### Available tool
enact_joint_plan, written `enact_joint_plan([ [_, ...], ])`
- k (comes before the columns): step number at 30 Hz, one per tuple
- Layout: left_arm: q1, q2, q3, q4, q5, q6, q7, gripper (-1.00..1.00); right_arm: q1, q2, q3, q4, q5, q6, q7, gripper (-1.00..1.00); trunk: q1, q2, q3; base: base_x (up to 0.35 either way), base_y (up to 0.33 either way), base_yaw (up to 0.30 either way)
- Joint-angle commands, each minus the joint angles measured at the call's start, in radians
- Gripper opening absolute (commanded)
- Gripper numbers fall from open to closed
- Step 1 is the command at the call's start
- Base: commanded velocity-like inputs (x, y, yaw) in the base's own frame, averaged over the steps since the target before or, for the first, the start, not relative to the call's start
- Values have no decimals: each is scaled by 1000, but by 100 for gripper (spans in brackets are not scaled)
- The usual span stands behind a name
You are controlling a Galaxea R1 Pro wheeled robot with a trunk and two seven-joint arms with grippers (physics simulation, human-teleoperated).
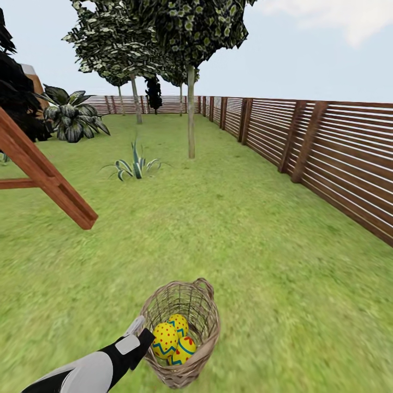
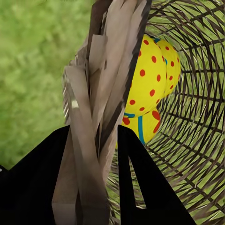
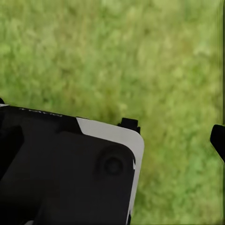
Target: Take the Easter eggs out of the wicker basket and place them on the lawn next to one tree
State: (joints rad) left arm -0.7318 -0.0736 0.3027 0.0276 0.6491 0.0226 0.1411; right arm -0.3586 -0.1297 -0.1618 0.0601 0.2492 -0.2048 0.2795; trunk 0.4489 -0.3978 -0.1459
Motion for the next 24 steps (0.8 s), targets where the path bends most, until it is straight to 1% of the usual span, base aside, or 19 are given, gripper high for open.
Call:
enact_joint_plan([
  [1, -1, 0, 12, 0, -6, 2, 3, -100, -2, -1, -9, 4, 8, -7, 1, 100, 1, -2, -2, 310, -121, 0],
  [19, -1, 0, 12, 0, -6, 2, 3, -100, -2, -7, -9, 3, 7, -5, 1, 100, 1, -2, -6, 310, -121, 0],
  [24, -1, 0, 12, 0, -6, 2, 3, -100, -2, -5, -9, 2, 6, -5, 1, 100, 1, -2, -6, 310, -121, 59],
])
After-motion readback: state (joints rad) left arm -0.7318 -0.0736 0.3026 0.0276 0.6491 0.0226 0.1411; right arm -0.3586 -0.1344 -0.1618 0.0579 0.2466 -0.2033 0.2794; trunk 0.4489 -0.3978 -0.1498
